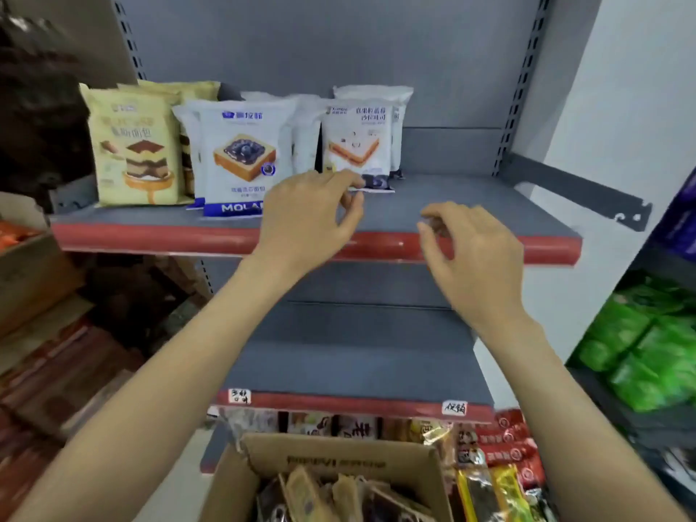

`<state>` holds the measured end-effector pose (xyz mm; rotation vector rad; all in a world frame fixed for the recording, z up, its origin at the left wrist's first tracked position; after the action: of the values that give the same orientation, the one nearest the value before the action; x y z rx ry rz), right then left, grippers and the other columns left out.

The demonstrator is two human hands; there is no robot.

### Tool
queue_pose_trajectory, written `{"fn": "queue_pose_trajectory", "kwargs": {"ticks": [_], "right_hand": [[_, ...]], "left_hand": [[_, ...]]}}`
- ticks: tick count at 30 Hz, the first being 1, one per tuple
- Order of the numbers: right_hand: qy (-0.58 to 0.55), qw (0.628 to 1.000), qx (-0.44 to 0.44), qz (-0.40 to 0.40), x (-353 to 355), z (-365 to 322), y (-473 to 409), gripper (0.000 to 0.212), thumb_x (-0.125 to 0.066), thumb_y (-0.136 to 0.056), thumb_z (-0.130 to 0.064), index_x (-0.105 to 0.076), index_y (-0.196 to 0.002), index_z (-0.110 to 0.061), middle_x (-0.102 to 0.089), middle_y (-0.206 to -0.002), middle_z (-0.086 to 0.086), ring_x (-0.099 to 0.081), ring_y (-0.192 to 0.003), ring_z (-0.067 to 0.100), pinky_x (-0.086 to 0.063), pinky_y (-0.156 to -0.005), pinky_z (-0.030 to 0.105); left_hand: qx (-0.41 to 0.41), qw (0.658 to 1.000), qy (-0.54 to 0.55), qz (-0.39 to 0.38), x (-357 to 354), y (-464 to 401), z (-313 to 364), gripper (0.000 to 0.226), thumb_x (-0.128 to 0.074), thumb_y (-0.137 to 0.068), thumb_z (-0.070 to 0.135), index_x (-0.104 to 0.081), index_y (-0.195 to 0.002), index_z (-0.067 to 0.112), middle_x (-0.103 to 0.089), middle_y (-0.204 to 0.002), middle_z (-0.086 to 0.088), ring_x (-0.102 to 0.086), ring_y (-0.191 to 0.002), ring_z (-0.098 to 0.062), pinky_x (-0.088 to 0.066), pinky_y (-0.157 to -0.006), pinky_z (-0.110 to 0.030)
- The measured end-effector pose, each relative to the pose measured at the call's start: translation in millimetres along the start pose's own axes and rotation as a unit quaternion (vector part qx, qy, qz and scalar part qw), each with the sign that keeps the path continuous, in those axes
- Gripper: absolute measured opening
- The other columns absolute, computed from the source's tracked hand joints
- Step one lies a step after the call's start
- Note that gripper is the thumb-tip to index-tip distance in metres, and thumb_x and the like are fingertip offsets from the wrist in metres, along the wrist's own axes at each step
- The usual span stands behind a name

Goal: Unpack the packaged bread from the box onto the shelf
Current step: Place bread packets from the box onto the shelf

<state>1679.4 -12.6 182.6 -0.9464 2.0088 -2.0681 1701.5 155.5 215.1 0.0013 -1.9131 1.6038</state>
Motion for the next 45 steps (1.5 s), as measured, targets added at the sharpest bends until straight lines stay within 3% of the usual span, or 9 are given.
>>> {"fn": "queue_pose_trajectory", "kwargs": {"ticks": [4, 8, 12, 15, 18, 22, 26, 34, 45], "right_hand": [[-0.058, 0.996, -0.021, -0.068, 18, -26, 104, 0.016, -0.055, -0.091, -0.022, -0.068, -0.095, -0.013, -0.069, -0.076, -0.003, -0.065, -0.069, 0.019, -0.051, -0.051, 0.030], [-0.129, 0.942, -0.087, -0.299, 1, -37, 228, 0.020, -0.051, -0.087, -0.027, -0.066, -0.096, -0.018, -0.069, -0.086, -0.001, -0.066, -0.080, 0.021, -0.052, -0.061, 0.029], [-0.181, 0.857, -0.190, -0.443, -4, -46, 341, 0.009, -0.064, -0.086, -0.013, -0.069, -0.092, -0.016, -0.070, -0.081, 0.002, -0.065, -0.068, 0.021, -0.033, -0.053, 0.020], [-0.171, 0.775, -0.237, -0.561, -12, -58, 421, 0.015, -0.060, -0.088, -0.016, -0.066, -0.102, -0.019, -0.070, -0.087, 0.001, -0.066, -0.075, 0.020, -0.044, -0.055, 0.028], [-0.163, 0.720, -0.232, -0.634, -19, -73, 482, 0.022, -0.054, -0.091, -0.017, -0.062, -0.112, -0.018, -0.070, -0.102, 0.000, -0.065, -0.094, 0.020, -0.051, -0.071, 0.032], [-0.124, 0.657, -0.200, -0.716, -29, -87, 547, 0.031, -0.053, -0.093, -0.023, -0.053, -0.125, -0.020, -0.059, -0.124, 0.006, -0.053, -0.114, 0.028, -0.050, -0.084, 0.039], [-0.044, 0.640, -0.143, -0.754, -36, -87, 582, 0.048, -0.053, -0.093, -0.026, -0.039, -0.138, -0.020, -0.043, -0.140, 0.008, -0.034, -0.132, 0.031, -0.035, -0.105, 0.040], [0.042, 0.586, -0.140, -0.797, -44, -62, 621, 0.069, -0.063, -0.085, -0.033, -0.026, -0.142, -0.020, -0.031, -0.145, 0.007, -0.028, -0.136, 0.032, -0.027, -0.111, 0.046], [-0.037, 0.560, -0.143, -0.815, -55, -59, 645, 0.051, -0.058, -0.088, -0.042, -0.042, -0.131, -0.021, -0.032, -0.137, 0.006, -0.050, -0.114, 0.031, -0.038, -0.099, 0.040]], "left_hand": [[0.000, 0.998, 0.066, 0.021, 30, 101, 33, 0.018, -0.055, -0.089, 0.022, -0.071, -0.087, 0.015, -0.067, -0.071, 0.006, -0.060, -0.066, -0.016, -0.046, -0.060, -0.030], [0.120, 0.975, 0.088, -0.167, 11, 229, 50, 0.020, -0.052, -0.087, 0.028, -0.069, -0.086, 0.018, -0.069, -0.074, 0.006, -0.063, -0.071, -0.020, -0.049, -0.064, -0.034], [0.275, 0.833, 0.048, -0.479, -8, 367, 53, 0.036, -0.042, -0.083, 0.045, -0.062, -0.109, 0.031, -0.070, -0.100, 0.002, -0.064, -0.094, -0.026, -0.052, -0.077, -0.037], [0.345, 0.734, 0.055, -0.582, -5, 452, 54, 0.029, -0.055, -0.087, 0.033, -0.060, -0.116, 0.031, -0.066, -0.114, 0.007, -0.061, -0.105, -0.024, -0.050, -0.084, -0.034], [0.440, 0.664, 0.094, -0.597, 0, 527, 47, 0.026, -0.057, -0.088, 0.027, -0.062, -0.114, 0.031, -0.068, -0.114, 0.005, -0.063, -0.104, -0.021, -0.051, -0.089, -0.036], [0.630, 0.569, 0.201, -0.489, 7, 599, 43, 0.017, -0.062, -0.090, 0.017, -0.067, -0.106, 0.019, -0.068, -0.110, 0.001, -0.062, -0.103, -0.016, -0.045, -0.092, -0.025], [0.588, 0.578, 0.179, -0.537, -4, 649, 47, 0.028, -0.062, -0.089, 0.015, -0.063, -0.118, 0.014, -0.062, -0.123, -0.004, -0.058, -0.112, -0.019, -0.040, -0.097, -0.026], [0.385, 0.643, 0.173, -0.639, -73, 666, 80, 0.059, -0.066, -0.085, 0.026, -0.041, -0.138, 0.017, -0.042, -0.138, -0.009, -0.039, -0.127, -0.028, -0.039, -0.098, -0.037], [0.185, 0.599, 0.141, -0.767, -132, 701, 126, 0.078, -0.063, -0.083, 0.043, -0.024, -0.147, 0.022, -0.035, -0.146, -0.005, -0.028, -0.136, -0.026, -0.014, -0.115, -0.049]]}}
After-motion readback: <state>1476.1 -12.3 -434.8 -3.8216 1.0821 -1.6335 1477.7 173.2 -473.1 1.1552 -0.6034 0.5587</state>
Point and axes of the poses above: each hand's wrist, its own y-axis away from the middle knuckle, its own x-axis out of the back of the hand, z = x × y, the point moved 7 cm from there along -y, towards the middle knuckle
